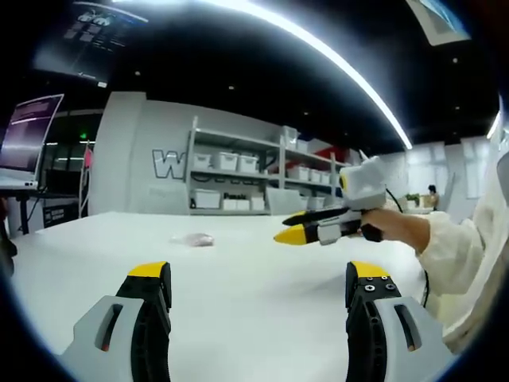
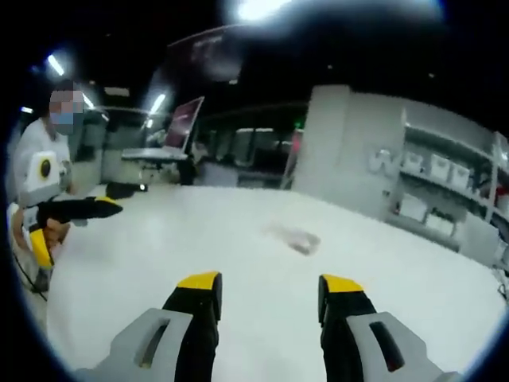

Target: Open the resealable bag by pulling the two sides of the seal apart until the entire bag opening is separated and visibly accessible.

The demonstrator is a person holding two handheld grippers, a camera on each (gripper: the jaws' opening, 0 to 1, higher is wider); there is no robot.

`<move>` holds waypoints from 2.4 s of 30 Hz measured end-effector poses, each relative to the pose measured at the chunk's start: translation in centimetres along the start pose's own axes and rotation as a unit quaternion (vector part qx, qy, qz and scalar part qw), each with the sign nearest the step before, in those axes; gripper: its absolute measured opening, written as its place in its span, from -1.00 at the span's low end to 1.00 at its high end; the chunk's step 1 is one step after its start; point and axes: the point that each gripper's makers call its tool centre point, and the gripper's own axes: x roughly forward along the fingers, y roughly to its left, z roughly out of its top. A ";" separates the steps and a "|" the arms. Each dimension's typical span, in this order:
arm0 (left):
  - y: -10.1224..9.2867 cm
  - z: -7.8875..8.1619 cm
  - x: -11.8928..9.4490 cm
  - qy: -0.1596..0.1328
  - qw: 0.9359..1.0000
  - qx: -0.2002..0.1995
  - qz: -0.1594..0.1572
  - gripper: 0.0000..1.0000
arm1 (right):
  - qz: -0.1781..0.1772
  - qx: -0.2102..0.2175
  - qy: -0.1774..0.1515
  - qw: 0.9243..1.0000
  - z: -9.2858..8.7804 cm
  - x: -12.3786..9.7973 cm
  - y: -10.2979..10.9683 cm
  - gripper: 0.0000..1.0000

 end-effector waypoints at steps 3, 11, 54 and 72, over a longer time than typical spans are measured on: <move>0.1 0.1 -0.2 -0.001 1.000 -0.001 0.001 0.79 | -0.013 -0.051 0.006 0.999 0.3 0.7 0.0 -0.06; 0.3 0.2 -0.5 -0.001 1.000 -0.003 0.002 0.79 | -0.009 -0.098 0.014 0.995 0.7 1.8 0.6 -0.04; 0.6 0.1 -1.3 -0.007 1.000 -0.008 0.001 0.79 | 0.015 -0.197 0.041 0.980 1.4 7.2 2.7 -0.05; 1.3 0.0 -1.6 -0.003 1.000 -0.009 0.005 0.79 | 0.023 -0.197 0.044 0.979 1.7 10.6 2.9 -0.06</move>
